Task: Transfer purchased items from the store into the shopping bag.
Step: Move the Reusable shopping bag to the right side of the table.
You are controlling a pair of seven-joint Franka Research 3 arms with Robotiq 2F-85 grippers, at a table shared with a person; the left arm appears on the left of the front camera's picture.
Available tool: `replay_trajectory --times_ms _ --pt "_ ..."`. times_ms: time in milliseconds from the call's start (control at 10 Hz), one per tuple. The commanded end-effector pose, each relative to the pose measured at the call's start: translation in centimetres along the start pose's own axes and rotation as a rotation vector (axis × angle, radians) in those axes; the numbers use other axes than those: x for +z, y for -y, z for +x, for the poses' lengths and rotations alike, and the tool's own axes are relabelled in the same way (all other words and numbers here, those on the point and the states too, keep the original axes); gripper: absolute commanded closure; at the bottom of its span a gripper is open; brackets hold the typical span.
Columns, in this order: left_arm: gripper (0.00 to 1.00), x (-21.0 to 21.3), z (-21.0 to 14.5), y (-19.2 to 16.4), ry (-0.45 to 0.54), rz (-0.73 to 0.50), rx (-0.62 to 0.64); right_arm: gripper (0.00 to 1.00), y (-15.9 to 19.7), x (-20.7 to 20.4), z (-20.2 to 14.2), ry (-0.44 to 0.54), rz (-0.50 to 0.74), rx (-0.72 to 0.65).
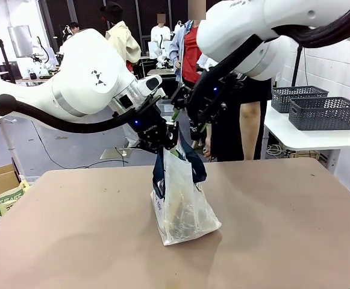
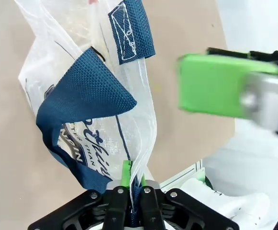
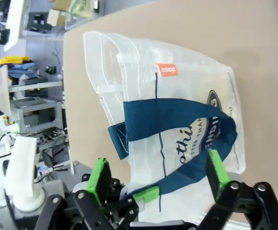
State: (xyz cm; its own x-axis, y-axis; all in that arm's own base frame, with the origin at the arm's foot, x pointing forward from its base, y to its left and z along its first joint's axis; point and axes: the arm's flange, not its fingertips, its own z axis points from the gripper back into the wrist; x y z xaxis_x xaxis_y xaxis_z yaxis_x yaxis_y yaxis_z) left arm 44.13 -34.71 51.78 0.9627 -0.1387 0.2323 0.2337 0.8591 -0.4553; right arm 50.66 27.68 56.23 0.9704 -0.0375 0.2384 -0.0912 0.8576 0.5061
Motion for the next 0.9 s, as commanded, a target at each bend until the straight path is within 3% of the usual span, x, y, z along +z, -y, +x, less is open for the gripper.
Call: replay_trajectory --times_ms 0,100,400,800 --pt "1.0 0.4 -0.1 0.2 0.002 -0.012 0.014 0.0 2.6 1.9 -0.8 -0.002 0.032 0.043" --pt "1.0 0.4 -0.1 0.2 0.002 -0.012 0.014 0.0 3.4 2.9 -0.9 -0.017 0.018 0.059" --pt "1.0 0.4 -0.1 0.2 0.002 -0.012 0.014 0.0 6.2 5.5 -1.6 -0.086 -0.01 0.347" --pt "1.0 0.4 -0.1 0.2 0.002 -0.012 0.014 0.0 10.5 8.1 -2.2 -0.009 -0.071 0.695"
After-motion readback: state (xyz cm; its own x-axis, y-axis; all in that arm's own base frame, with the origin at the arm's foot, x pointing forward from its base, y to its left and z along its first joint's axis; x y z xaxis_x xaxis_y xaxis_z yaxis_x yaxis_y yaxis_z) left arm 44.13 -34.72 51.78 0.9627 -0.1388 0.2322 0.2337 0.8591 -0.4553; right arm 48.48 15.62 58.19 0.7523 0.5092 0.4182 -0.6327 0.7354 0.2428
